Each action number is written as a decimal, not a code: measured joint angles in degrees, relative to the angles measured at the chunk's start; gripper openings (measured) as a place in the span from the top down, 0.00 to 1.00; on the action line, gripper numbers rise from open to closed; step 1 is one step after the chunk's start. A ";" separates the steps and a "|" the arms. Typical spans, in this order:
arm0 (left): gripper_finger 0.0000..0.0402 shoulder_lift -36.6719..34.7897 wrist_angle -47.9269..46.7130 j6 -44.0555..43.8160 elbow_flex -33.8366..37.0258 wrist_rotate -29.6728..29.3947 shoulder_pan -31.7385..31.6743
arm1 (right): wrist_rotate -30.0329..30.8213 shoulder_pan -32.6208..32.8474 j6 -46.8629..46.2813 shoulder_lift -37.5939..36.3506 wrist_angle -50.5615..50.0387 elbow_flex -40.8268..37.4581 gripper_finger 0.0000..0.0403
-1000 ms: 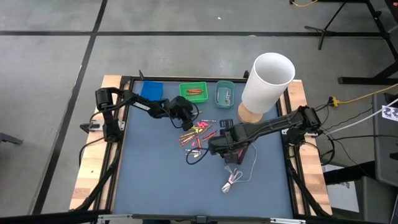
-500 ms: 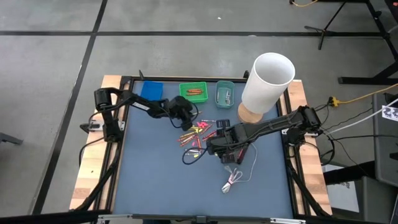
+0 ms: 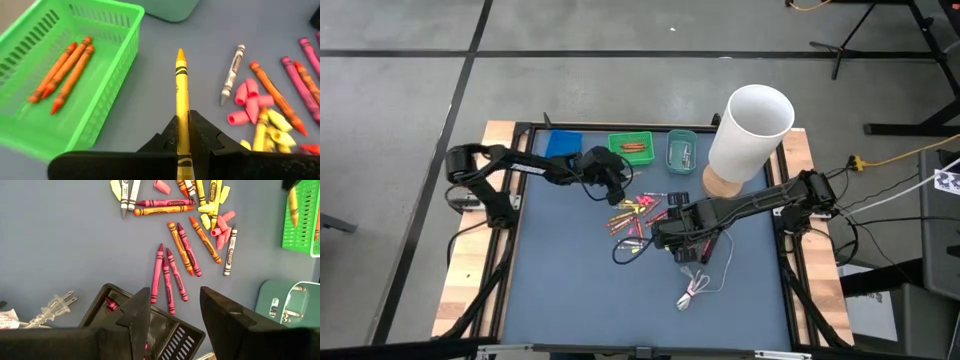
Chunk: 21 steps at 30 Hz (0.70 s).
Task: Sort crayons
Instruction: Put the yellow crayon into the blue bin
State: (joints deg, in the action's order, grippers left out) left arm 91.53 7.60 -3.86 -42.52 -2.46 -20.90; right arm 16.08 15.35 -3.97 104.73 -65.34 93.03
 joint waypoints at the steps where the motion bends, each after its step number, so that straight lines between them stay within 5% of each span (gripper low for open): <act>1: 0.98 -1.39 -1.30 0.00 0.02 -0.21 -0.07 | -0.01 0.00 0.00 0.00 -0.04 0.00 0.58; 13: 0.98 -20.75 -24.49 1.46 -0.04 -15.97 -2.94 | 1.99 0.00 0.08 0.02 0.74 -0.01 0.58; 21: 0.98 -24.18 -40.51 -1.94 -0.04 -26.85 -6.70 | 5.13 0.00 0.15 0.04 2.28 -0.02 0.58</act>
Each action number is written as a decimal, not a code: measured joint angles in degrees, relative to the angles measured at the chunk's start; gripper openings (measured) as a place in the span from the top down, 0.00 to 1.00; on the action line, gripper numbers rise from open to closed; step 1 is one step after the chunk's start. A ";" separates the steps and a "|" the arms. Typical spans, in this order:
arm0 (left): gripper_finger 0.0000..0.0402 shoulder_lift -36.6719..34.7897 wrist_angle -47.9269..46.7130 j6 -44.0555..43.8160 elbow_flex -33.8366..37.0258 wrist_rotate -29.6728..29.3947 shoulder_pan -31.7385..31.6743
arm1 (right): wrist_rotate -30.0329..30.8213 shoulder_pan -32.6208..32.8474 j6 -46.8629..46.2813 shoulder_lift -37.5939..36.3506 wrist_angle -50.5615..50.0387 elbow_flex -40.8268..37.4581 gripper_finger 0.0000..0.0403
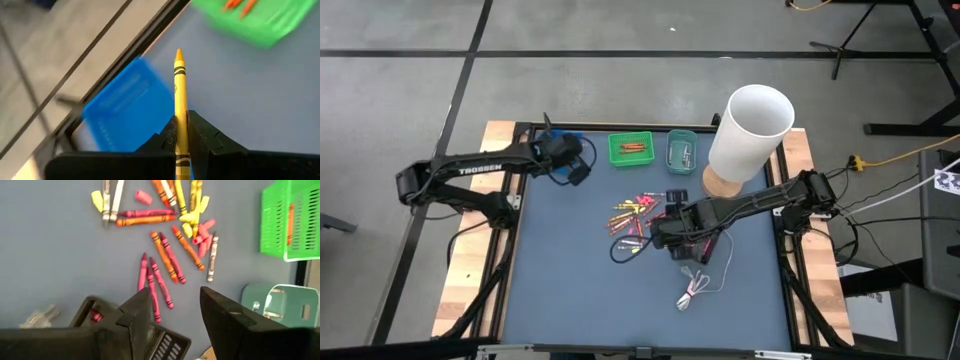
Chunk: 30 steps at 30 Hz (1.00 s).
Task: Sort crayons
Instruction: Put the yellow crayon into the blue bin
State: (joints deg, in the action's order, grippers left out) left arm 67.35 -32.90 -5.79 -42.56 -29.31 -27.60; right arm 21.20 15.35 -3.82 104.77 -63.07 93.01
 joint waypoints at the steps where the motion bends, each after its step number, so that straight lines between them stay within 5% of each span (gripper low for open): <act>1: 0.98 0.00 -0.91 -0.48 0.08 -0.61 -0.73 | 0.61 -0.08 0.35 0.00 0.86 0.00 0.58; 10: 0.97 0.02 -0.41 -1.56 3.41 -1.63 -5.88 | 1.79 -4.20 3.32 0.00 11.15 0.00 0.58; 22: 0.97 0.02 1.14 -1.56 4.15 -1.30 -7.65 | -0.43 -12.09 3.68 0.53 11.80 -0.02 0.58; 30: 0.84 0.02 1.47 -1.56 4.15 -1.24 -7.65 | -2.83 -16.72 4.23 4.63 12.82 0.02 0.58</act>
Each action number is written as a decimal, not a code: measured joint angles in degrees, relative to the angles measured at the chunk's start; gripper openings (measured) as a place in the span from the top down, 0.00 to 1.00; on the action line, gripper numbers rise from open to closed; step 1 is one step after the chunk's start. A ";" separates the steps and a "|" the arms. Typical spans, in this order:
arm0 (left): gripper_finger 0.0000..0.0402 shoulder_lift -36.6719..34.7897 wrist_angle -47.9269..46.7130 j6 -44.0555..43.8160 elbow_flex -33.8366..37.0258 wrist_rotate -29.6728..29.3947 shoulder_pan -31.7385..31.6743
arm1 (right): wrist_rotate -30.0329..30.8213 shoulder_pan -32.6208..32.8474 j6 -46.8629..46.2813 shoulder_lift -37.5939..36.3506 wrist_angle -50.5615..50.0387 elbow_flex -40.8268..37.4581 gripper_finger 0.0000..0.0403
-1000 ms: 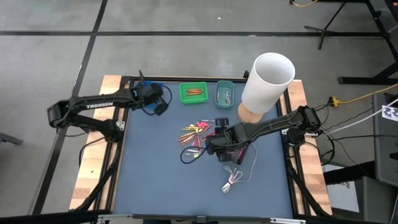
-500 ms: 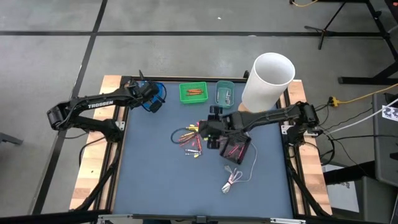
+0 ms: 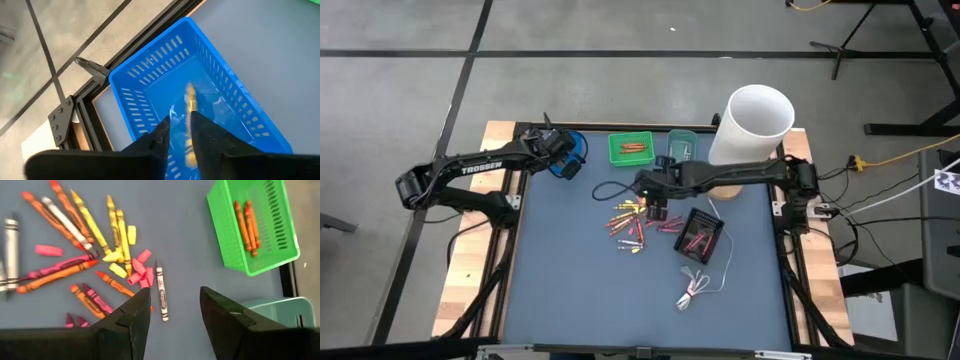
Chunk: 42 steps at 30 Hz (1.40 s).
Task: Sort crayons
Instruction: Put the yellow crayon into the blue bin, then put the gray crayon into the dark green bin
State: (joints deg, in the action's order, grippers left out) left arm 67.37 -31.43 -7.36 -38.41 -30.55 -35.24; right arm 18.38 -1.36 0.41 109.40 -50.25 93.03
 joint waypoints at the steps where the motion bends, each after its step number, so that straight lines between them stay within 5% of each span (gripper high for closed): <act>1: 0.83 0.00 0.11 0.00 0.00 -0.01 0.00 | 0.00 -0.43 0.02 0.63 0.04 0.00 0.58; 9: 0.79 0.02 0.71 -0.02 0.00 0.16 0.00 | -0.35 -4.00 1.45 5.51 -0.02 -0.02 0.58; 16: 0.79 0.02 0.69 -0.19 0.00 0.20 0.00 | -9.05 -7.59 1.65 9.14 0.04 -0.02 0.58; 42: 0.79 0.02 0.63 -2.79 0.00 0.20 0.00 | -11.92 -8.79 9.36 15.67 0.31 0.07 0.59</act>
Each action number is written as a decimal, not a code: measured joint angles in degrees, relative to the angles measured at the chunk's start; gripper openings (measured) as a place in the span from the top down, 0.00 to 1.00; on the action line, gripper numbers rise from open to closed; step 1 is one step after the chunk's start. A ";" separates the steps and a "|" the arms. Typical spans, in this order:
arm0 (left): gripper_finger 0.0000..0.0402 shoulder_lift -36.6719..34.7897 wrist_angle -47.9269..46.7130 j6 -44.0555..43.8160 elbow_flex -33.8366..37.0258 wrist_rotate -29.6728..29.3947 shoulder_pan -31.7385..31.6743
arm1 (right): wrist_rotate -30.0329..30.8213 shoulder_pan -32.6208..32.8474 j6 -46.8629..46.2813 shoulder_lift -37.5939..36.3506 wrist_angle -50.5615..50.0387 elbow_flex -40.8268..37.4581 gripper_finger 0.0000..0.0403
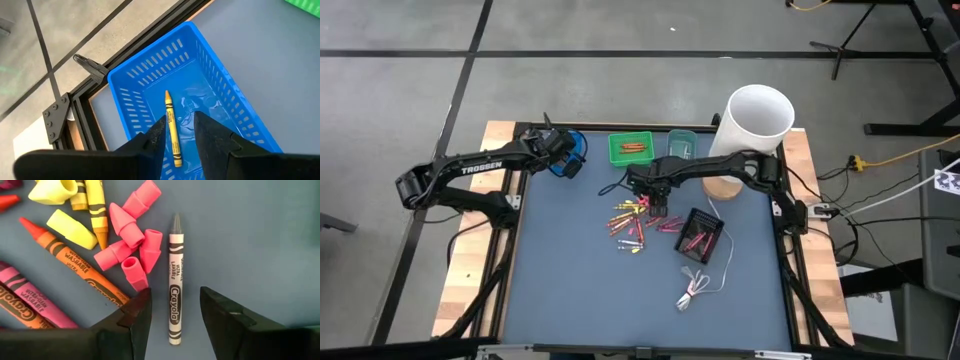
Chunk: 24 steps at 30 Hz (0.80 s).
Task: Sort crayons
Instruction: Put the gray crayon into the dark green bin
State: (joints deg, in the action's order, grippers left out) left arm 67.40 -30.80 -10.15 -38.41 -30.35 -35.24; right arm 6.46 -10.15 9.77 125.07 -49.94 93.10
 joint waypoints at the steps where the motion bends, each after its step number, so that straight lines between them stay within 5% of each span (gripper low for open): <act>1: 0.79 -0.02 0.01 0.00 0.00 0.00 0.00 | 0.00 0.00 0.00 0.01 -0.01 0.00 0.60; 11: 0.79 0.00 3.74 -1.90 0.00 0.12 0.00 | -0.48 0.09 -0.02 0.11 0.43 0.00 0.86; 16: 0.79 0.00 6.87 -1.96 0.00 5.28 0.04 | -0.21 0.09 -0.02 0.14 0.49 0.00 0.97; 24: 0.79 0.00 9.95 -1.96 0.01 15.13 2.00 | -0.07 0.09 -0.03 0.14 0.24 0.00 0.95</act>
State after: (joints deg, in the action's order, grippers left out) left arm 67.40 -20.85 -12.11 -38.40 -15.22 -33.25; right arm 6.39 -10.07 9.74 125.21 -49.70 93.10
